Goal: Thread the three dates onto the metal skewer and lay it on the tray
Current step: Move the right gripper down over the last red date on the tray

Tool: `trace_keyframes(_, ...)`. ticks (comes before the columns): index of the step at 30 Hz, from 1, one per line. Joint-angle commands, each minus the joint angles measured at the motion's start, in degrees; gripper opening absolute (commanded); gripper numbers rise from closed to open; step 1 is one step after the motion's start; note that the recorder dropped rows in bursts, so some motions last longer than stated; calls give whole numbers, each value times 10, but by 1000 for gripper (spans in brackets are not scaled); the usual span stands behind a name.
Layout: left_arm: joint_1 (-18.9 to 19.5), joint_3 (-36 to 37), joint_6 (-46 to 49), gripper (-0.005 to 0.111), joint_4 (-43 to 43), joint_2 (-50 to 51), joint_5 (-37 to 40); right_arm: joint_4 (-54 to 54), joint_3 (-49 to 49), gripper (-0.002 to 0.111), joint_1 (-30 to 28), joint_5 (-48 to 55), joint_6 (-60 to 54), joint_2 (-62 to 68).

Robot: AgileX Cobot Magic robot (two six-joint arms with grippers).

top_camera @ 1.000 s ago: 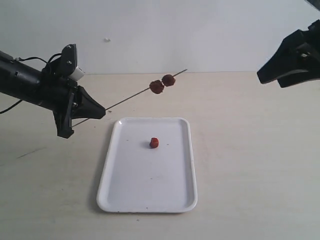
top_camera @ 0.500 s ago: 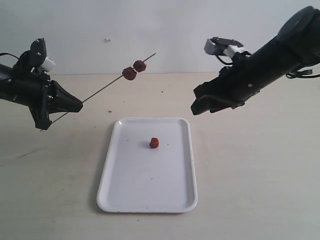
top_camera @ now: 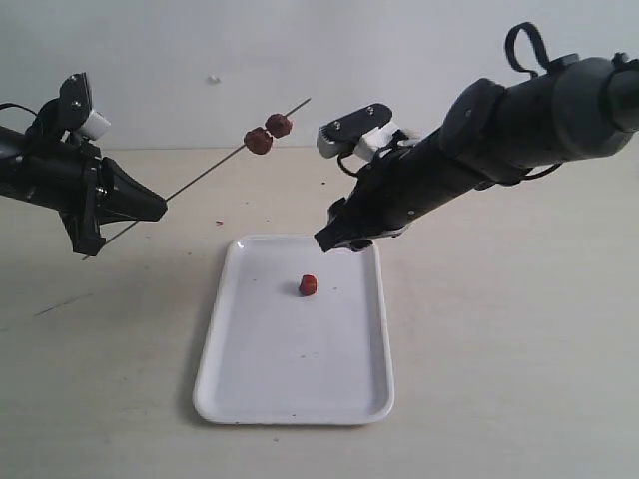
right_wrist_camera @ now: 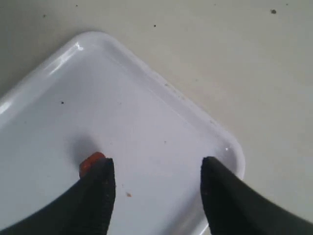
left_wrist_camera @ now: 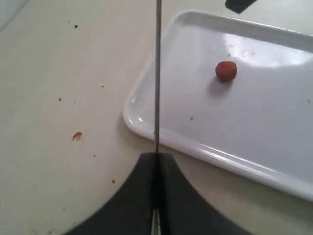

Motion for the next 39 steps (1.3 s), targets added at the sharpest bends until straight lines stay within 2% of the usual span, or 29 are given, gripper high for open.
trace_keyframes(1,1,-2,3,0,-7,-1,4,-7,-4,53,8,-47,-4,18)
trace_keyframes(9,7,-2,4,0,-5,-1,0,-13,-4,53,8,-74,-5,45)
trace_keyframes(17,35,-2,4,0,-11,-1,-1,-22,-4,53,8,-42,-7,49)
trace_keyframes(24,35,-2,4,0,-17,-1,-1,-31,-4,53,16,-39,-10,49)
trace_keyframes(33,35,-2,4,0,-17,-1,-1,-61,-4,53,41,-93,-8,49)
trace_keyframes(39,35,-2,5,0,-22,-1,-1,-64,-4,53,48,-79,-10,49)
